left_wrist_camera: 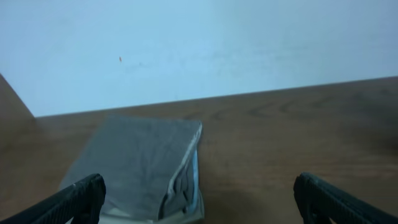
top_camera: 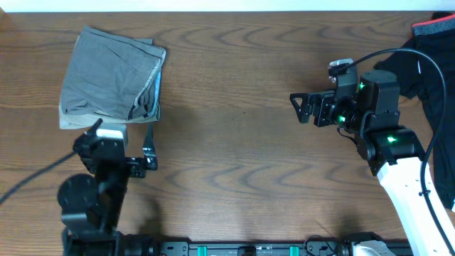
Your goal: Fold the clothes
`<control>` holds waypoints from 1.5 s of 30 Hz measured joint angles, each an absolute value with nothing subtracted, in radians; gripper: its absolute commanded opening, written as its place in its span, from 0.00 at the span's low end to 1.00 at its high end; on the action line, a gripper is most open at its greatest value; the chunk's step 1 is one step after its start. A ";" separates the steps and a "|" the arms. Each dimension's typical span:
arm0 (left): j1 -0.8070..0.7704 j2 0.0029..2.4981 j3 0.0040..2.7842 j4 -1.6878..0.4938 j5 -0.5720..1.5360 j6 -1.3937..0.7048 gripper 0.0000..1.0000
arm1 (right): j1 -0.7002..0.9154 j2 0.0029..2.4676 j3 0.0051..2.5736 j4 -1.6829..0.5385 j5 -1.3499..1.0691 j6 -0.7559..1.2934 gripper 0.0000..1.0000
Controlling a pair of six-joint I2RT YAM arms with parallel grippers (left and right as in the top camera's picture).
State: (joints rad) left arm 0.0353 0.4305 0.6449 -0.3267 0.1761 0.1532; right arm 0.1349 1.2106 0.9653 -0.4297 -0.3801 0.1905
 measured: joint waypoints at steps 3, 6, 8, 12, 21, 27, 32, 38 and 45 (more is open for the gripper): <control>0.035 0.353 0.531 -0.237 0.176 0.153 0.98 | 0.135 1.211 0.965 -0.430 -0.378 0.191 0.99; 0.035 0.287 0.434 -0.167 0.176 0.153 0.98 | 0.135 1.211 0.965 -0.430 -0.377 0.191 0.99; 0.035 0.245 0.382 -0.152 0.176 0.152 0.98 | 0.135 1.211 0.965 -0.430 -0.377 0.190 0.99; 0.035 0.184 0.319 -0.149 0.176 0.146 0.98 | 0.135 1.211 0.965 -0.430 -0.377 0.191 0.99; 0.035 0.064 0.268 -0.144 0.176 0.134 0.98 | 0.135 1.211 0.965 -0.438 -0.377 0.191 0.99; 0.035 0.010 0.200 -0.130 0.176 0.134 0.98 | 0.135 1.211 0.965 -0.441 -0.377 0.191 0.99; 0.035 0.010 0.132 -0.131 0.176 0.131 0.98 | 0.135 1.211 0.965 -0.442 -0.377 0.191 0.99; 0.035 0.010 0.092 -0.130 0.176 0.131 0.98 | 0.135 1.211 0.965 -0.442 -0.377 0.191 0.99; 0.035 0.010 0.043 -0.061 0.176 0.131 0.98 | 0.135 1.211 0.965 -0.456 -0.377 0.191 0.99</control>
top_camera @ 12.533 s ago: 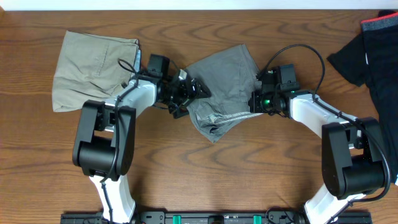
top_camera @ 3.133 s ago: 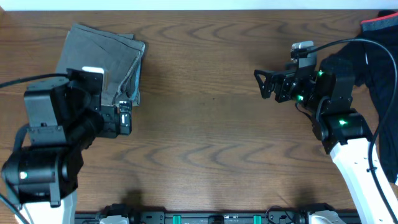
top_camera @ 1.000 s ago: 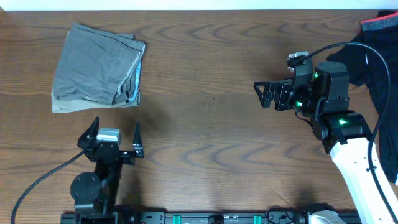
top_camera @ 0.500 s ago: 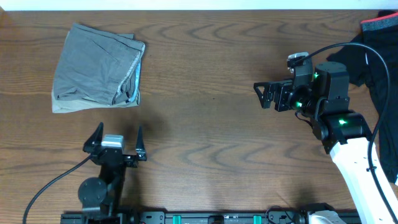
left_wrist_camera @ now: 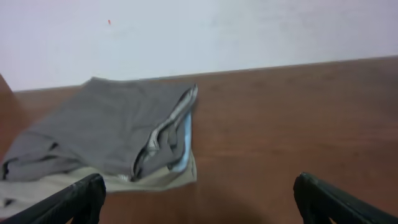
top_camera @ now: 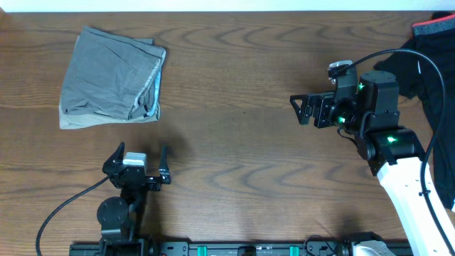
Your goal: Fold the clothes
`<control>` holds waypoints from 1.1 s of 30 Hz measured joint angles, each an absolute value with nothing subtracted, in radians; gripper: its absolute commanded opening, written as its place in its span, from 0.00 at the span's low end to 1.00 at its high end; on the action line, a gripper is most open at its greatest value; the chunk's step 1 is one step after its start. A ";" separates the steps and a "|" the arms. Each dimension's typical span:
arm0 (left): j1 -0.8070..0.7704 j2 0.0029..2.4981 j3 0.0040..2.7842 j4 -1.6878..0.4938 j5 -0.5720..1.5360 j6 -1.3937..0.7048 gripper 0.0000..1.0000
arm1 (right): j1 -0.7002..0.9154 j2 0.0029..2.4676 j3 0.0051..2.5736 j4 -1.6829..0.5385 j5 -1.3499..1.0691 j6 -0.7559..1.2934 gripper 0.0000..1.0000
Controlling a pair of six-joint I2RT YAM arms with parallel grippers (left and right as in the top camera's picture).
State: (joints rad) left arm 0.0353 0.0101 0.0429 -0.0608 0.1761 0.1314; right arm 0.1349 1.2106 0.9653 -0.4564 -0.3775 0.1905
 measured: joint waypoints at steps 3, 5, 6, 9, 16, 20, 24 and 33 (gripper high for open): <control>0.035 0.010 0.028 -0.027 0.176 0.131 0.98 | 0.135 1.211 0.965 -0.461 -0.376 0.191 0.99; 0.035 0.010 0.028 -0.028 0.176 0.131 0.98 | 0.135 1.211 0.965 -0.461 -0.374 0.191 0.99; 0.035 0.010 0.028 -0.029 0.176 0.131 0.98 | 0.135 1.211 0.965 -0.461 -0.374 0.191 0.99; 0.035 0.010 0.028 -0.029 0.176 0.131 0.98 | 0.135 1.211 0.965 -0.462 -0.374 0.191 0.99; 0.035 0.010 0.028 -0.029 0.176 0.131 0.98 | 0.135 1.211 0.965 -0.462 -0.374 0.191 0.99; 0.035 0.010 0.028 -0.029 0.176 0.131 0.98 | 0.135 1.211 0.965 -0.462 -0.374 0.191 0.99; 0.035 0.010 0.028 -0.029 0.176 0.131 0.98 | 0.135 1.211 0.965 -0.462 -0.374 0.191 0.99; 0.035 0.010 0.028 -0.029 0.176 0.131 0.98 | 0.135 1.211 0.965 -0.463 -0.374 0.191 0.99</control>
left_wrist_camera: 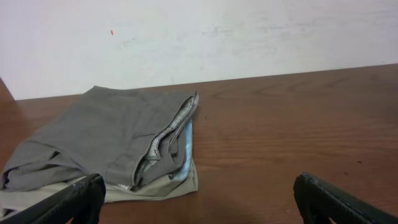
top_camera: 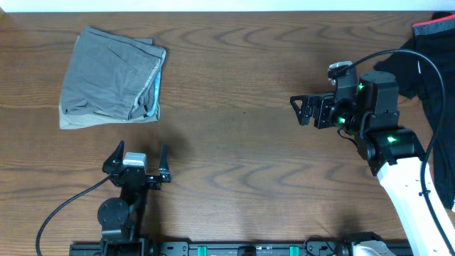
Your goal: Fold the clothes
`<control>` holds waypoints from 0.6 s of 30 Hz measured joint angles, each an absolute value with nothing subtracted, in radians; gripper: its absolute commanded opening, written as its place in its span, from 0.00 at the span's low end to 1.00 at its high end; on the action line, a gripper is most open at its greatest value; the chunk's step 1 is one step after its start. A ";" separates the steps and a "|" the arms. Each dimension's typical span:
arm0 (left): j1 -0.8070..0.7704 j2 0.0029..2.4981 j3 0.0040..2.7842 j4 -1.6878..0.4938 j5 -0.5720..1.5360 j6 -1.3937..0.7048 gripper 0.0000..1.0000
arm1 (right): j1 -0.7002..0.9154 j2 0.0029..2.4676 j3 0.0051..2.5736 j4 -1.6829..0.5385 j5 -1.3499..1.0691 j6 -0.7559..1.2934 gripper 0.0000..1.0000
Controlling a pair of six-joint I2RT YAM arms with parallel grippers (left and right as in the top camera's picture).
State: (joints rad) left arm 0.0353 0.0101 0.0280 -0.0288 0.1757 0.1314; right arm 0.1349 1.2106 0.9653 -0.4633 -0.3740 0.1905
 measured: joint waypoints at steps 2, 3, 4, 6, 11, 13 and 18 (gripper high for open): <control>0.035 0.010 0.028 -0.029 0.176 0.131 0.98 | 0.135 1.211 0.965 -0.474 -0.373 0.190 0.99; 0.035 0.010 0.028 -0.029 0.176 0.131 0.98 | 0.135 1.211 0.965 -0.480 -0.366 0.189 0.99; 0.035 0.010 0.028 -0.029 0.176 0.131 0.98 | 0.135 1.210 0.965 -0.482 -0.357 0.186 0.99; 0.035 0.010 0.028 -0.029 0.176 0.131 0.98 | 0.135 1.197 0.961 -0.482 -0.312 0.178 0.99; 0.035 0.010 0.028 -0.029 0.176 0.131 0.98 | 0.135 1.041 0.883 -0.421 -0.196 0.174 0.99; 0.035 0.010 0.028 -0.029 0.176 0.131 0.98 | 0.135 0.951 0.842 -0.386 -0.161 0.171 0.99; 0.035 0.010 0.028 -0.029 0.176 0.131 0.98 | 0.135 0.741 0.696 -0.287 -0.110 0.163 0.99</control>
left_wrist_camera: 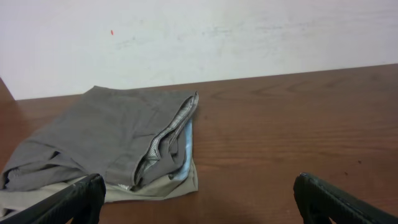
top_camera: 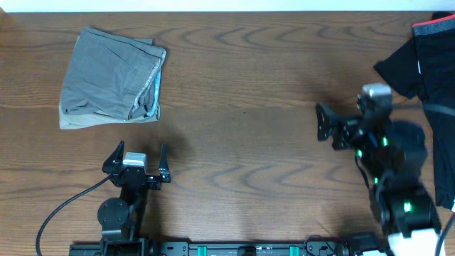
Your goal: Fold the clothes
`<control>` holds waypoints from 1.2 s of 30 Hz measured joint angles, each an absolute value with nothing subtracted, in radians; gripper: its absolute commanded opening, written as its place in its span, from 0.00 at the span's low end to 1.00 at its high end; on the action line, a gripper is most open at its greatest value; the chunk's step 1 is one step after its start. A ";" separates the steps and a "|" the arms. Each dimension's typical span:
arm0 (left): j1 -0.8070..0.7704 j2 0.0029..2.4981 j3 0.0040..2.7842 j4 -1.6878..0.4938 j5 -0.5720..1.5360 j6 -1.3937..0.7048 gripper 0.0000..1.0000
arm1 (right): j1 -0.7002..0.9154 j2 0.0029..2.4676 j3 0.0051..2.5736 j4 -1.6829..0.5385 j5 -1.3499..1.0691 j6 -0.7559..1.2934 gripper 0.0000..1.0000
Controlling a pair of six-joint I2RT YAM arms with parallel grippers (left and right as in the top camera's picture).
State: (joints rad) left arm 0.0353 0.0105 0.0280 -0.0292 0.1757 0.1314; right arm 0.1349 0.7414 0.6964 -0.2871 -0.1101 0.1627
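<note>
A folded grey garment (top_camera: pixel 110 75) lies at the far left of the table, its layered edges facing right; in the left wrist view the same grey garment (left_wrist_camera: pixel 106 140) sits ahead and to the left. My left gripper (top_camera: pixel 138 160) rests near the front edge, well short of the garment, open and empty, and its fingertips (left_wrist_camera: pixel 74 199) frame bare wood. A dark garment with red trim (top_camera: pixel 426 57) lies crumpled at the far right. My right gripper (top_camera: pixel 320 123) stands open and empty over bare wood, left of the dark garment.
The brown wooden table (top_camera: pixel 234 85) runs between the two garments. A white wall (left_wrist_camera: pixel 199 37) rises behind the far edge. A black cable (top_camera: pixel 64 213) trails from the left arm toward the front left corner.
My right arm has drawn back toward the front right, and its gripper now sits farther right and nearer the front. The left gripper and both garments have not moved.
First my left gripper stood open right at the near edge of the folded grey garment. Then it was back near the front edge, open and empty, and it has stayed there. The right arm kept still mid-table until now, when it has drawn back.
</note>
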 measured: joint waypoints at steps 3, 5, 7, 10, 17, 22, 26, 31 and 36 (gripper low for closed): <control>0.035 0.010 0.028 -0.030 0.176 0.131 0.98 | 0.135 0.614 0.565 -0.150 -0.082 0.156 0.99; 0.035 0.010 0.028 -0.029 0.176 0.131 0.98 | 0.135 0.529 0.476 -0.064 -0.068 0.154 0.99; 0.035 0.010 0.028 -0.029 0.176 0.131 0.98 | 0.135 0.432 0.377 0.009 -0.055 0.151 0.99; 0.035 0.010 0.028 -0.029 0.175 0.131 0.98 | 0.135 0.302 0.257 0.050 -0.047 0.151 0.99; 0.035 0.010 0.028 -0.029 0.175 0.131 0.98 | 0.135 0.073 0.127 0.050 -0.040 0.147 0.99; 0.035 0.010 0.028 -0.029 0.175 0.131 0.98 | 0.135 0.012 0.088 0.041 -0.033 0.136 0.99; 0.035 0.010 0.028 -0.029 0.175 0.131 0.98 | 0.135 0.011 0.029 0.014 -0.033 0.133 0.99; 0.035 0.010 0.028 -0.029 0.175 0.131 0.98 | 0.135 0.012 0.007 -0.065 -0.037 0.142 0.99; 0.035 0.010 0.028 -0.029 0.175 0.131 0.98 | 0.135 0.012 0.007 -0.065 -0.045 0.149 0.99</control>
State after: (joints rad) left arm 0.0353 0.0105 0.0280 -0.0292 0.1753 0.1314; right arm 0.1349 0.0120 0.0067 -0.0650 -0.0452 0.1486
